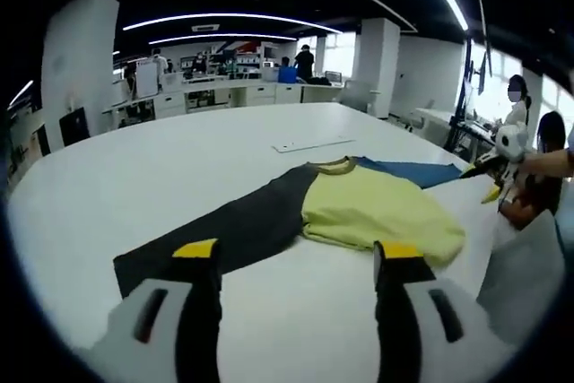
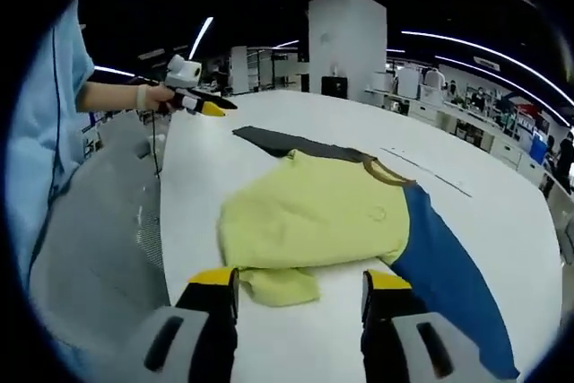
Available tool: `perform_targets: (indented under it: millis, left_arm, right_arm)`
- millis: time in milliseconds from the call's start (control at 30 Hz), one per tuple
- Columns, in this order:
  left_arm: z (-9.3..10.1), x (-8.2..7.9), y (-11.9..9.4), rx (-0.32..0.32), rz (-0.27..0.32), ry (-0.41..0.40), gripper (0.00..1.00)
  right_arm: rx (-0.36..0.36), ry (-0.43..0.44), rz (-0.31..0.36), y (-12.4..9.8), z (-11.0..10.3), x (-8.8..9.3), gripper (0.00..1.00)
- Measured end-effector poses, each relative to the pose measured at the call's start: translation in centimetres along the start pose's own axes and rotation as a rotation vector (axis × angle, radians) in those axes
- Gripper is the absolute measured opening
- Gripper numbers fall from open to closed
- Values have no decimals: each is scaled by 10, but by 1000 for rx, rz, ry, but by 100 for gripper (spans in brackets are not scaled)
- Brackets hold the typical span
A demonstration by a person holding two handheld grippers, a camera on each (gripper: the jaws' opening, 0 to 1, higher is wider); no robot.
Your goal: Fold the garment on the visible template until the final outline fits inside the template.
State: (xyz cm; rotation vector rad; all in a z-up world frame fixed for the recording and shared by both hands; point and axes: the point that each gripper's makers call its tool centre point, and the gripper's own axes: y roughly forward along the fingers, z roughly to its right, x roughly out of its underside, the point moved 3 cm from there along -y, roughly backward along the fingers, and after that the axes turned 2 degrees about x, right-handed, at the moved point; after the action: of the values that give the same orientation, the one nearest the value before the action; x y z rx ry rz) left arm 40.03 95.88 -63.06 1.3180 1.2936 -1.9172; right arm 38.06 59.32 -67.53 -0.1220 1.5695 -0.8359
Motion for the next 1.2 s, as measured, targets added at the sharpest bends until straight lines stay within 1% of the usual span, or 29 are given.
perform_targets:
  millis: [67,133,167,200,233,267,300,333,367,467,500,567,633,667,700,800,833,867,967,1033,1067,1100,1133,1167,1200]
  left_arm:
    - [10,1,-2,10,8,-9,65]
    - [17,5,-4,15,7,-7,65]
    - [20,6,-4,17,7,-8,65]
    - [23,9,-5,18,6,-13,65]
    - [25,11,-6,16,10,-24,64]
    - [25,12,-6,16,12,-28,64]
    - [26,13,-7,13,12,-32,64]
    - [26,15,-8,9,17,-42,64]
    - [28,15,-10,9,19,-46,64]
    - [29,18,-14,0,26,-55,63]
    - [29,19,-16,-4,26,-60,63]
    - [30,24,-19,-4,22,-71,63]
    - [31,28,-25,-11,16,-70,63]
    - [30,29,-28,-16,22,-80,63]
    - [29,30,-29,-20,26,-86,63]
    - [29,31,-34,-29,32,-95,62]
    - [28,32,-35,-31,31,-96,62]
    - [28,33,-36,-33,28,-97,62]
    - [29,36,-38,-39,26,-103,61]
    - [30,37,-39,-38,26,-107,61]
    - [31,37,-39,-31,25,-108,61]
    - [32,37,-38,-26,24,-109,61]
    - [34,38,-37,-20,21,-109,61]
    - [34,38,-36,-18,20,-108,60]
    - [37,37,-33,-11,16,-105,60]
  right_arm:
    - [-47,-71,1,10,-15,-5,40]
    - [-91,-175,-6,20,-31,-7,38]
    - [-94,-252,-29,26,-38,-7,37]
    - [-101,-288,-32,30,-42,-7,35]
    - [-125,-335,-32,35,-50,-7,32]
    - [-141,-354,-38,39,-54,-7,29]
    - [-146,-374,-43,42,-58,-6,28]
    - [-154,-411,-47,47,-61,-6,28]
    - [-146,-463,-55,51,-61,-5,28]
    - [-149,-664,-118,65,-63,5,26]
    - [-157,-674,-119,67,-65,6,23]
    - [-153,-666,-105,71,-68,4,18]
    - [-170,-690,-117,75,-72,5,17]
    - [-176,-704,-128,78,-74,7,17]
    - [-174,-706,-124,79,-74,6,16]
    - [-165,-727,-126,85,-74,5,6]
    - [-166,-729,-130,87,-72,5,4]
    - [-159,-717,-133,88,-69,3,1]
    - [-158,-679,-135,87,-64,-2,0]
    - [-167,-601,-124,84,-61,-11,0]
    - [-171,-596,-118,81,-56,-19,0]
    - [-182,-572,-114,79,-53,-24,0]
    - [-180,-490,-114,77,-46,-32,0]
    - [-179,-468,-111,77,-44,-35,0]
    - [-175,-407,-87,76,-34,-46,0]
